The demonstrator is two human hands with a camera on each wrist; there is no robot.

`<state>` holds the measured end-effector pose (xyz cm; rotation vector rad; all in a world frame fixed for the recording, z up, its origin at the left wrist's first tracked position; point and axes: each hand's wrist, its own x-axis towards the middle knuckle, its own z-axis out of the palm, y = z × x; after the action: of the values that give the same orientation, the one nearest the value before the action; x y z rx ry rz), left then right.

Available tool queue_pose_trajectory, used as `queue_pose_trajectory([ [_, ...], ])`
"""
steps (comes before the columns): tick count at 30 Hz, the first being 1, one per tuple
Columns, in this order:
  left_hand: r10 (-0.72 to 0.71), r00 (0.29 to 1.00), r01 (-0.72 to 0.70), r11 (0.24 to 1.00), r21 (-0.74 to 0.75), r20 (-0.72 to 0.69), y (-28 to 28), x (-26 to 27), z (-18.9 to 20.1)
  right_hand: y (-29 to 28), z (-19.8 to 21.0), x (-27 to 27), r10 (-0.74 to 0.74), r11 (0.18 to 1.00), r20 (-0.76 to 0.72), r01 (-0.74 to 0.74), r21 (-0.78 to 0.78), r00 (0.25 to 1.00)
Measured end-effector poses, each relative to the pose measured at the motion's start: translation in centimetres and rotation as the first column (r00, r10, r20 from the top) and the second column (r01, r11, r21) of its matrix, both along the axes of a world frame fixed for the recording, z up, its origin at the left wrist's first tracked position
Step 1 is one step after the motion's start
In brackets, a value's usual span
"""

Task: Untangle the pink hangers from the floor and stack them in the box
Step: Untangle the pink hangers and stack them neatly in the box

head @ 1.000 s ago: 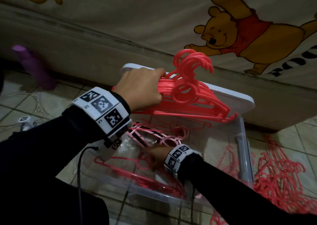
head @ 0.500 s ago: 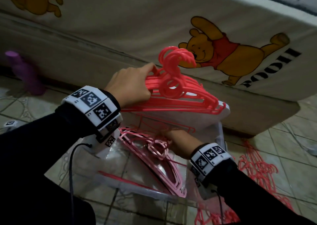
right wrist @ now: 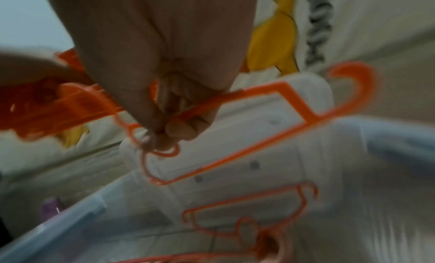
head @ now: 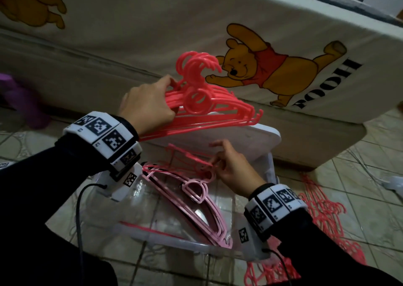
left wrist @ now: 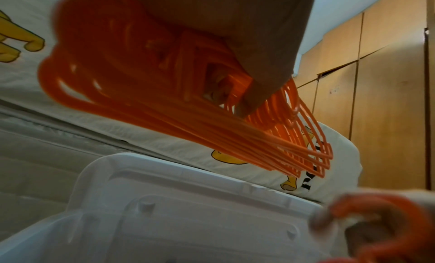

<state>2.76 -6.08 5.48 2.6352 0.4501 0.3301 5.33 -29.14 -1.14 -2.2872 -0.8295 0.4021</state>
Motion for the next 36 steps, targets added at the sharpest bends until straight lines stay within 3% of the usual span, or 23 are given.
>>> queue_pose_trajectory([
  [2,0.008,1.000,-0.008,1.000,-0.009,-0.001,0.2,0.1,0.0,0.4,-0.4,-0.1,-0.044,0.999,-0.076,0.044,0.004,0.996],
  [4,0.009,1.000,-0.009,1.000,-0.022,-0.007,0.4,0.1,0.0,1.0,-0.6,-0.5,-0.149,0.980,-0.291,0.181,0.086,0.945],
  [7,-0.003,1.000,0.002,0.999,-0.043,-0.020,0.5,-0.1,0.1,1.8,-1.1,-1.2,-0.207,0.868,-0.674,0.450,0.208,0.709],
  [10,-0.014,1.000,0.013,0.998,-0.054,-0.017,0.5,-0.4,-0.1,1.9,-1.2,-1.2,-0.188,0.784,-0.779,0.569,0.248,0.598],
  [12,-0.011,1.000,0.010,0.998,-0.056,-0.020,0.6,-0.5,-0.2,1.9,-1.1,-1.2,-0.220,0.773,-0.759,0.585,0.248,0.613],
  [15,0.000,1.000,-0.001,0.999,-0.054,-0.029,0.7,-0.6,-0.4,1.8,-0.9,-1.4,-0.318,0.773,-0.619,0.574,0.269,0.718],
  [18,-0.005,0.999,0.002,0.998,-0.066,-0.043,0.7,-0.6,-0.5,2.0,0.1,-1.5,-0.379,0.752,-0.435,0.545,0.370,0.817],
  [21,-0.016,0.999,0.013,0.997,-0.080,-0.042,0.4,-0.7,-0.7,2.3,1.9,-1.6,-0.386,0.734,-0.307,0.491,0.469,0.870],
  [29,-0.024,1.000,0.024,0.983,-0.182,0.002,-2.2,-1.2,-2.4,4.1,4.5,0.2,-0.413,0.658,-0.316,0.520,0.545,0.854],
  [36,0.034,0.999,-0.029,0.982,-0.185,0.025,-2.1,-0.6,-2.9,4.7,4.9,1.6,-0.498,0.699,-0.172,0.511,0.501,0.850],
])
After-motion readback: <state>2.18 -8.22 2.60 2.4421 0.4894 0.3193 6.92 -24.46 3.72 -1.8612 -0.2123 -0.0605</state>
